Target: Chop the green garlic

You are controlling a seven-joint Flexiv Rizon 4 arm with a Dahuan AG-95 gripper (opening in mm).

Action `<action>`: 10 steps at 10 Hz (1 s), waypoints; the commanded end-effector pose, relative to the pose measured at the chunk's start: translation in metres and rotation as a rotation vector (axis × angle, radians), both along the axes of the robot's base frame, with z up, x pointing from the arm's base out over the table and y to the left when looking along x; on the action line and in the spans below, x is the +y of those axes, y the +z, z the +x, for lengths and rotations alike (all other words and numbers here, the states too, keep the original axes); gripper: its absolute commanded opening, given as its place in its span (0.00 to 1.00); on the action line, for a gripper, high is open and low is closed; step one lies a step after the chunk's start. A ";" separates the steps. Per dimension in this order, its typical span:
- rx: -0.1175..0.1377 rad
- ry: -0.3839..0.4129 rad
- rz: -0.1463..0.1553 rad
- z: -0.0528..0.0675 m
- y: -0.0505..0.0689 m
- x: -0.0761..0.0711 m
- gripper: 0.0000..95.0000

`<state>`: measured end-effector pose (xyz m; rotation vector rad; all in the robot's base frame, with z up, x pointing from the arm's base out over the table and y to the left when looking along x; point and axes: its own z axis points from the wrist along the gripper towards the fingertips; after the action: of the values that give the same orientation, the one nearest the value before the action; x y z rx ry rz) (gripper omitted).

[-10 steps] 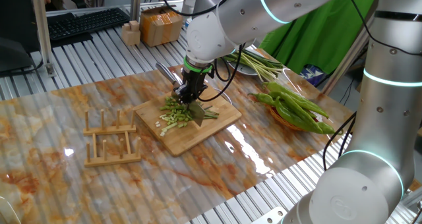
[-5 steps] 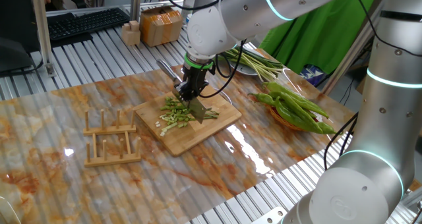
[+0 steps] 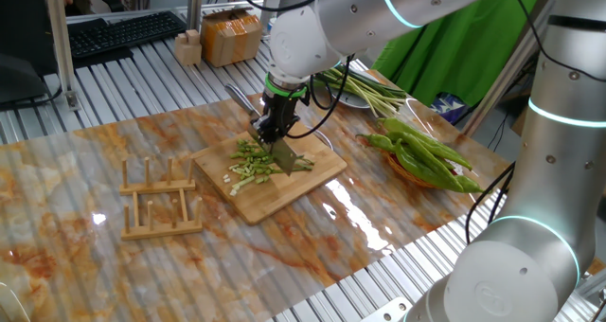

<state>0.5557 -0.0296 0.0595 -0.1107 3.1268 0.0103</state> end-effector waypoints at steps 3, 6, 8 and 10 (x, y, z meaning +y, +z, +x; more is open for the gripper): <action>-0.003 0.004 -0.006 -0.001 0.005 -0.003 0.00; -0.001 -0.009 0.005 -0.001 0.005 -0.003 0.00; 0.000 0.001 0.001 -0.001 0.007 -0.006 0.00; 0.003 0.009 0.002 -0.001 0.008 -0.010 0.00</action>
<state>0.5538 -0.0401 0.0669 -0.1244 3.1280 0.0148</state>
